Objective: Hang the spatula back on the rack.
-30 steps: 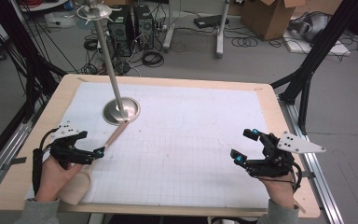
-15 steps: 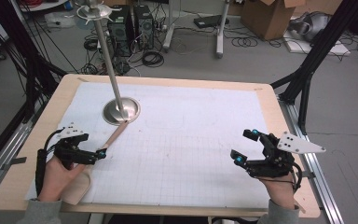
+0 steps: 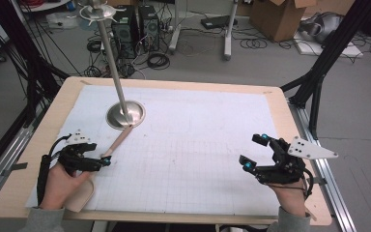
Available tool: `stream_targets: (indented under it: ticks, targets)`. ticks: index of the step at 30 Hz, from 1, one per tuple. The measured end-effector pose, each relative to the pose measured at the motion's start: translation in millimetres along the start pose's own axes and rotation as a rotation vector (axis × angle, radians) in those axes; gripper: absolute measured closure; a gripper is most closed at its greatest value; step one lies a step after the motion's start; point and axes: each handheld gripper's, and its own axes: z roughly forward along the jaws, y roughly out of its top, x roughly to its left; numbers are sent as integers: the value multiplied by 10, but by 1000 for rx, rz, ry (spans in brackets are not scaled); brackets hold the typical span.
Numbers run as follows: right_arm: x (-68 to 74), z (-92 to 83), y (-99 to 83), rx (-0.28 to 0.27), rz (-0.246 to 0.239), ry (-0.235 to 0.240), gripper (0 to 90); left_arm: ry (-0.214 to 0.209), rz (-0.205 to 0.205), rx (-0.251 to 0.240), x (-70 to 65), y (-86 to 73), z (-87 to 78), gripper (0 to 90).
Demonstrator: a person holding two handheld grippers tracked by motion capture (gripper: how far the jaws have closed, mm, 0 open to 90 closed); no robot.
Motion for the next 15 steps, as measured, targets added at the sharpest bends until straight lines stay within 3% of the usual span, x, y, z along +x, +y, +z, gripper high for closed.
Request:
stream_targets:
  ticks: [15]
  targets:
    - [0, -4, 13, -7, -3, -7, 138, -8, 4, 46, 7, -29, 29, 369]
